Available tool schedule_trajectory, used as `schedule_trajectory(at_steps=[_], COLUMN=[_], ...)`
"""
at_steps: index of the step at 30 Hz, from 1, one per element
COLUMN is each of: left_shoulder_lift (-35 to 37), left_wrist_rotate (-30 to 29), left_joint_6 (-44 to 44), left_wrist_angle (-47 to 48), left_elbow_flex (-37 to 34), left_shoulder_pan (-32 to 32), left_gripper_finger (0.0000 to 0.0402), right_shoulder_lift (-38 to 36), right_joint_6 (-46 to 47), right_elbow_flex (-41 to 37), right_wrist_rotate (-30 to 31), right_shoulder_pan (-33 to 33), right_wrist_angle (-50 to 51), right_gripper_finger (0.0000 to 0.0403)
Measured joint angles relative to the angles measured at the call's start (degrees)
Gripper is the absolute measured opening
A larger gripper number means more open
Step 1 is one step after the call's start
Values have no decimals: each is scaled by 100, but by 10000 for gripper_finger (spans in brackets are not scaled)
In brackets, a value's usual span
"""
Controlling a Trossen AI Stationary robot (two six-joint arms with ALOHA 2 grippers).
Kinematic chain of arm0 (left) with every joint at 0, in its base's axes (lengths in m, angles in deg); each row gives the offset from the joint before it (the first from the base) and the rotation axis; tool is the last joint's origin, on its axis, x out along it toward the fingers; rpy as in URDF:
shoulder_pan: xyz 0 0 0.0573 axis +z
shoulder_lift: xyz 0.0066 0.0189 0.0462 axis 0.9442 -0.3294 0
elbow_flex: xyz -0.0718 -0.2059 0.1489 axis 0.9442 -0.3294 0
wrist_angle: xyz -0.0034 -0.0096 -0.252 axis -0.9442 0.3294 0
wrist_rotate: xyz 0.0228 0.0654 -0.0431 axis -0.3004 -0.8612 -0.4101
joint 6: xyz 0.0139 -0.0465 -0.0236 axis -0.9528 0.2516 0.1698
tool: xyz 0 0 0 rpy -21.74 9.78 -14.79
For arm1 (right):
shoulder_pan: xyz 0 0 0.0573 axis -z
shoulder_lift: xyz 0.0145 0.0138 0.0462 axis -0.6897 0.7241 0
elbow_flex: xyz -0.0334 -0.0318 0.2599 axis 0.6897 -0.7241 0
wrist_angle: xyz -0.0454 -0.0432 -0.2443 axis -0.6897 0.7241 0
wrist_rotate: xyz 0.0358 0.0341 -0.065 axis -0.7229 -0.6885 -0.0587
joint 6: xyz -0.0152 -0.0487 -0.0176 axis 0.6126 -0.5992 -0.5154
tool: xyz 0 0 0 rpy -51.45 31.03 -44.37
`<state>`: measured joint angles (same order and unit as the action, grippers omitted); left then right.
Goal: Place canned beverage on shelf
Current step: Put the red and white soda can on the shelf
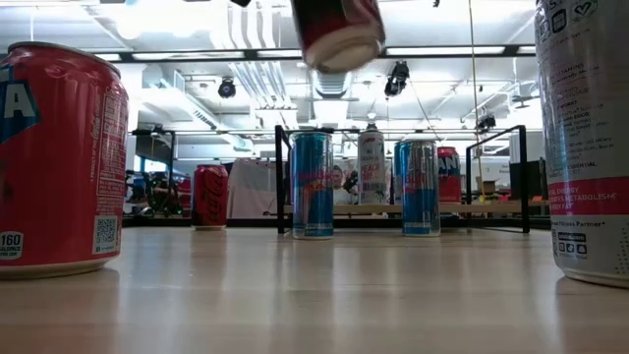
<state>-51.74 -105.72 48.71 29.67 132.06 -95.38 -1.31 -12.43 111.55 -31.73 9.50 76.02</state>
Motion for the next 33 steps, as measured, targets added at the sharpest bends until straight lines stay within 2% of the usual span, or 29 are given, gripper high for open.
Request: schedule_trajectory(at_steps=[8, 19, 28, 33], left_shoulder_lift=[614, 704, 703, 621], left_wrist_rotate=[94, 1679, 2433, 2756], left_joint_6=[-11, -350, -475, -758], left_wrist_angle=[505, 518, 400, 779], left_elbow_flex=[0, 0, 14, 430], left_shoulder_pan=[877, 2434, 3310, 3621], left_gripper_finger=[284, 284, 284, 284], right_shoulder_lift=[-116, -633, -744, -786], right_joint_6=[-352, -866, -1420, -1682], right_elbow_flex=[7, 9, 9, 9], right_wrist_rotate=[-6, -21, -268, -645], right_shoulder_pan=[134, 543, 1323, 1903], right_wrist_angle=[20, 8, -11, -16], right_gripper_finger=[9, 9, 9, 9])
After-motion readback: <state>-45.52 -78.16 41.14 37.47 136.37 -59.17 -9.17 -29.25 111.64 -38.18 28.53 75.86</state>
